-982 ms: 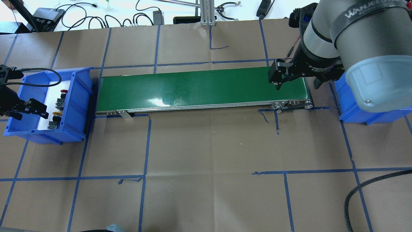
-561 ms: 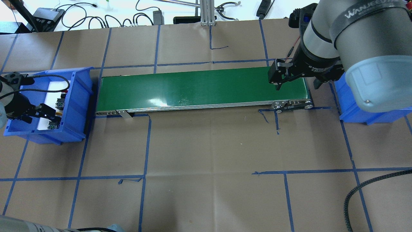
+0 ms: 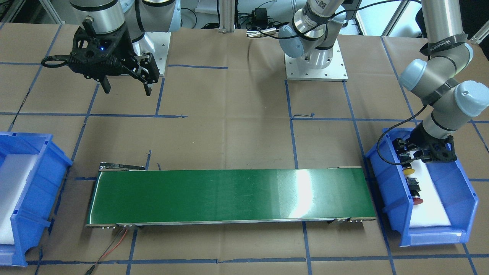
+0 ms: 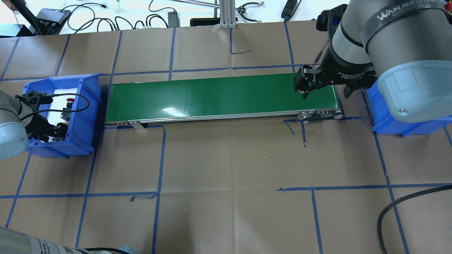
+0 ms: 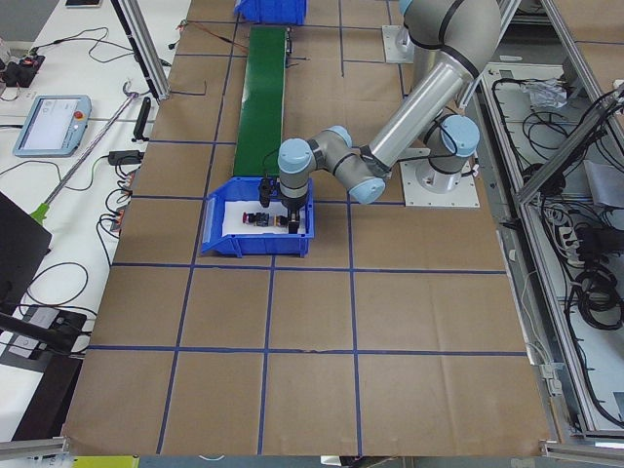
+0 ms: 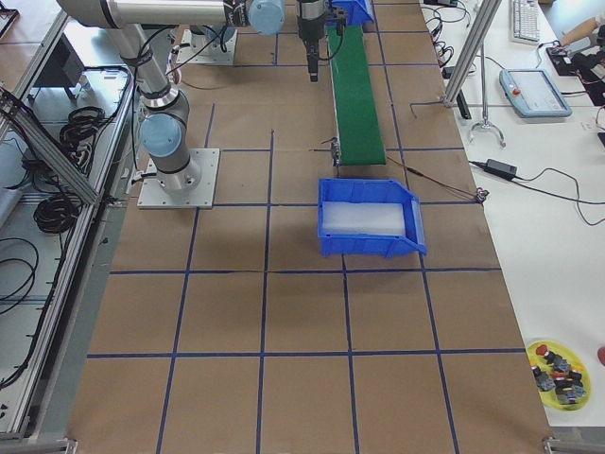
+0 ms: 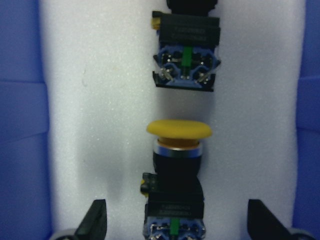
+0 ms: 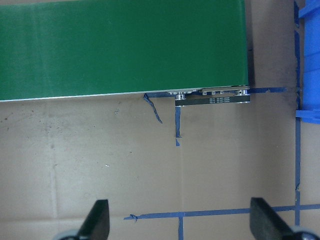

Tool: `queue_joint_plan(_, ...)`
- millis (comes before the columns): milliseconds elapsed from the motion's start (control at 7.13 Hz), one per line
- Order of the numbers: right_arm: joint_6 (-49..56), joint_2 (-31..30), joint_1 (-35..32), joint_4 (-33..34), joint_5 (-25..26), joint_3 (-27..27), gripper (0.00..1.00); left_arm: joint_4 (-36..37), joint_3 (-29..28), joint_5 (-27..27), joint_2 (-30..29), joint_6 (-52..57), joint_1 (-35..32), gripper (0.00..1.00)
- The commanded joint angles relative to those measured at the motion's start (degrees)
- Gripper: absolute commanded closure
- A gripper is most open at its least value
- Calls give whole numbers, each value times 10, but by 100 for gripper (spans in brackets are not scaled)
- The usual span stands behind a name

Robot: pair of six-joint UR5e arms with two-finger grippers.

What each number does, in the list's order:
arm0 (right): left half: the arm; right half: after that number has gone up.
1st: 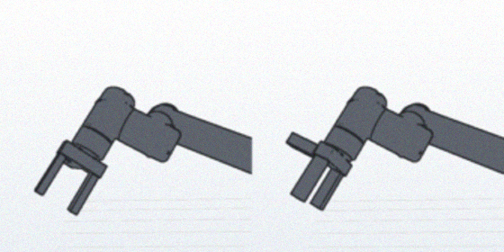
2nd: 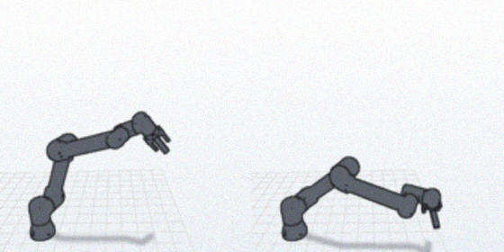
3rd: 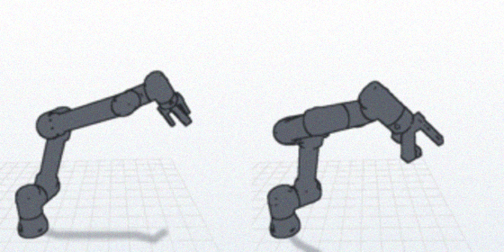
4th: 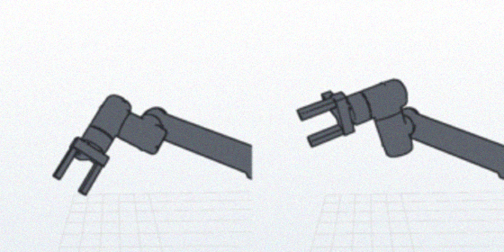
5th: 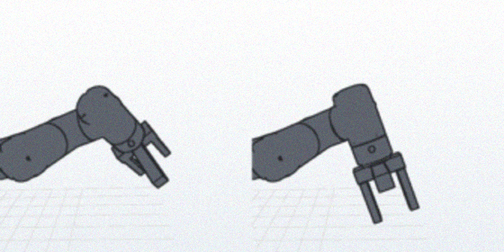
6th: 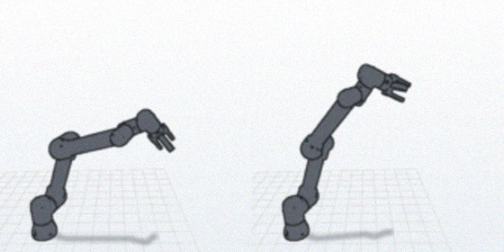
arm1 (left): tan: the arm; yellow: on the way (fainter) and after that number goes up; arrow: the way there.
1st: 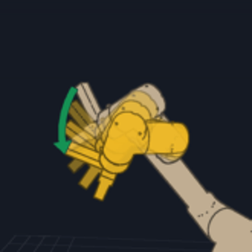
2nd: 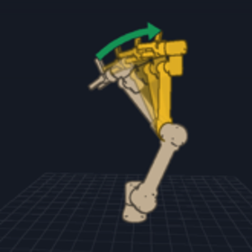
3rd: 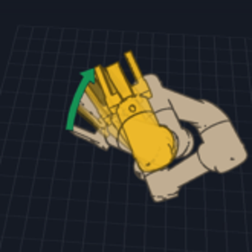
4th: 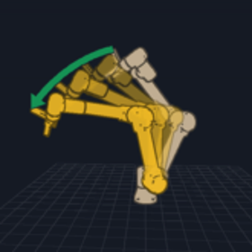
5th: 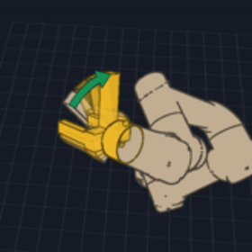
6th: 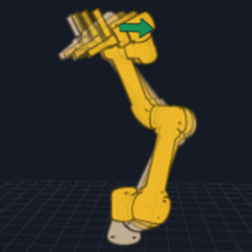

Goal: Transport two buttons from left to right
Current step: 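Lower the left gripper and grasp the yellow-capped button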

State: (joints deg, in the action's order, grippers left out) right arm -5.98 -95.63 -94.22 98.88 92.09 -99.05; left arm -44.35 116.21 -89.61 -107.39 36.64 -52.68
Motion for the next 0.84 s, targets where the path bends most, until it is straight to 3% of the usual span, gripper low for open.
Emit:
queue_joint_plan(0, 0, 0, 0, 0, 0, 0, 0, 8, 0, 0, -9, -1, -1, 9)
queue_joint_plan(281, -1, 0, 0, 0, -1, 0, 0, 7, -5, 0, -7, 0, 0, 54)
queue_joint_plan(561, -1, 1, 0, 1, -1, 0, 0, 5, -15, 1, 2, -5, 1, 86)
queue_joint_plan(701, -1, 0, 0, 1, -1, 0, 0, 1, -22, 9, 8, -6, 0, 93)
